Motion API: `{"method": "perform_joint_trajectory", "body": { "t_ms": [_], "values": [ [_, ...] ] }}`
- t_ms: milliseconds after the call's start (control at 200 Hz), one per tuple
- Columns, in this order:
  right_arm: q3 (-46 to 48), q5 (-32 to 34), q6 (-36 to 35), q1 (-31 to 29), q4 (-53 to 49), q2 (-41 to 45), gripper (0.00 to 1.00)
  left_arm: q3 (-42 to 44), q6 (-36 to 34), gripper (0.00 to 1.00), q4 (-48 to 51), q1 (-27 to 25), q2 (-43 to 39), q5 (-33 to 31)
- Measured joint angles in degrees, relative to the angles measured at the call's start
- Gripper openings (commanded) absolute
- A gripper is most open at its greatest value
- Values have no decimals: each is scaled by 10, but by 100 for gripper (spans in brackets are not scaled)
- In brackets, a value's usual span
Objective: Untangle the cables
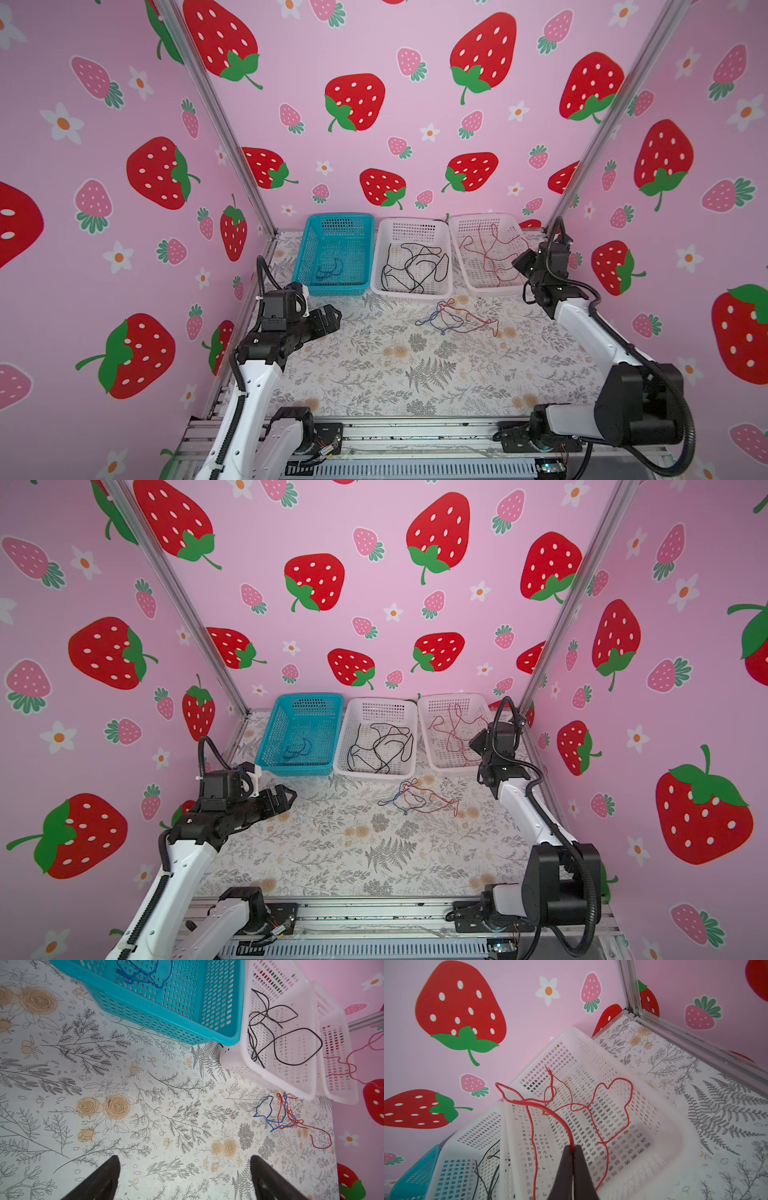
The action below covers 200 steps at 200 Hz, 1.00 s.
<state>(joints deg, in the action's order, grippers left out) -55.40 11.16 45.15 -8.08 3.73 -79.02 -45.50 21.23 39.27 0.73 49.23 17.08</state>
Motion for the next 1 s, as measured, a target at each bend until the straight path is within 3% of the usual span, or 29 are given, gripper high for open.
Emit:
{"method": "perform_joint_trajectory", "body": {
  "t_ms": [90, 200, 425, 590, 730, 1000],
  "values": [
    [-6, 7, 1, 1, 1, -17, 3, 0, 0, 99, 0, 0, 0, 1],
    [-8, 12, 3, 2, 8, -23, 24, 0, 0, 99, 0, 0, 0, 1],
    [-9, 7, -1, 3, 11, -18, 56, 0, 0, 99, 0, 0, 2, 1],
    [18, -19, 0, -2, 7, 39, 62, 0, 0, 99, 0, 0, 2, 1],
    [116, -35, 12, -21, 9, 141, 67, 0, 0, 99, 0, 0, 2, 2],
    [258, -57, 21, -109, -32, 223, 71, 0, 0, 99, 0, 0, 2, 10]
  ]
}}
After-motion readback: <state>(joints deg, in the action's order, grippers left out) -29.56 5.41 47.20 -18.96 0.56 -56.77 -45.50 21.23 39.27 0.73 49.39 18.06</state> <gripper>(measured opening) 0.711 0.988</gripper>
